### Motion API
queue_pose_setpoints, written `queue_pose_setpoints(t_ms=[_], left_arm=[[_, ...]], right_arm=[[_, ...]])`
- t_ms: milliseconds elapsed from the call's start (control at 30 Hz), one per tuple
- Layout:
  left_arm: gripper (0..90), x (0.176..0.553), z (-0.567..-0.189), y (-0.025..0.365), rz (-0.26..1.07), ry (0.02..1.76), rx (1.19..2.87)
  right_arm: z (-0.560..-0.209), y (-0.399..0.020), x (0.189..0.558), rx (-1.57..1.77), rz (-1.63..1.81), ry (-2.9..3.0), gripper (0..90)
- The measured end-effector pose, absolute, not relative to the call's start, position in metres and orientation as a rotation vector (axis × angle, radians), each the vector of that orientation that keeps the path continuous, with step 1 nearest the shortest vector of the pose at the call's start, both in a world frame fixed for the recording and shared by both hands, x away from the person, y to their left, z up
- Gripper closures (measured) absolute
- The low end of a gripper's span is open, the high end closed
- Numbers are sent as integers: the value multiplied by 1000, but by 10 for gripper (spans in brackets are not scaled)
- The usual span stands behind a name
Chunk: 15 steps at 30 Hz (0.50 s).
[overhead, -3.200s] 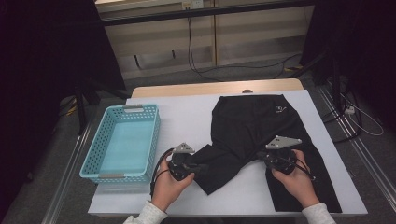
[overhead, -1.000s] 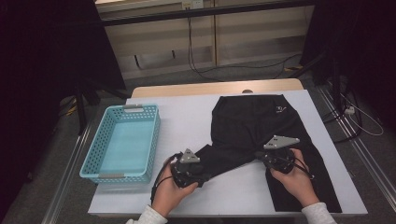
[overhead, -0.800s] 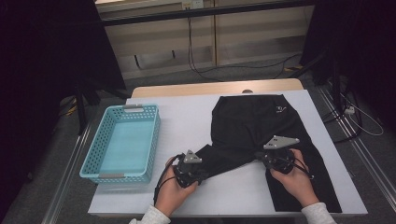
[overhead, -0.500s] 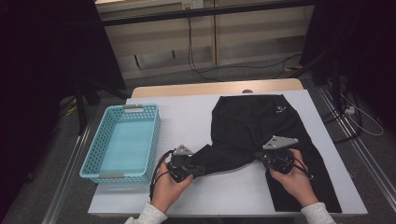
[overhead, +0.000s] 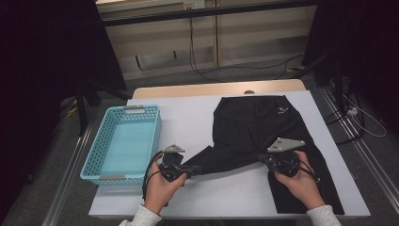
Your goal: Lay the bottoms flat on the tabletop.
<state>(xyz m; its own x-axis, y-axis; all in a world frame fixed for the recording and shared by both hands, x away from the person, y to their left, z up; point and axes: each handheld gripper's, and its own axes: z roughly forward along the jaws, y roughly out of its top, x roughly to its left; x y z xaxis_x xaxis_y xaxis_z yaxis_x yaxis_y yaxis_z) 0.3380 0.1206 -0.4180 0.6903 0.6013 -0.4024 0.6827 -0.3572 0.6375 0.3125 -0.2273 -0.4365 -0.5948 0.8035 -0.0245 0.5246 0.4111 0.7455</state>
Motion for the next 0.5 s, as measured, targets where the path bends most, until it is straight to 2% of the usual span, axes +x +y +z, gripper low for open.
queue_pose_setpoints(t_ms=[300,333,500], left_arm=[[891,315,-422,88,-208,878,2169],[891,313,-423,85,-213,867,2181],[890,309,-426,75,-226,844,2185]], right_arm=[[-440,-223,309,1134,1010,2310,859],[-438,-219,308,1124,1016,2309,820],[-440,-209,305,1096,1011,2337,772]])
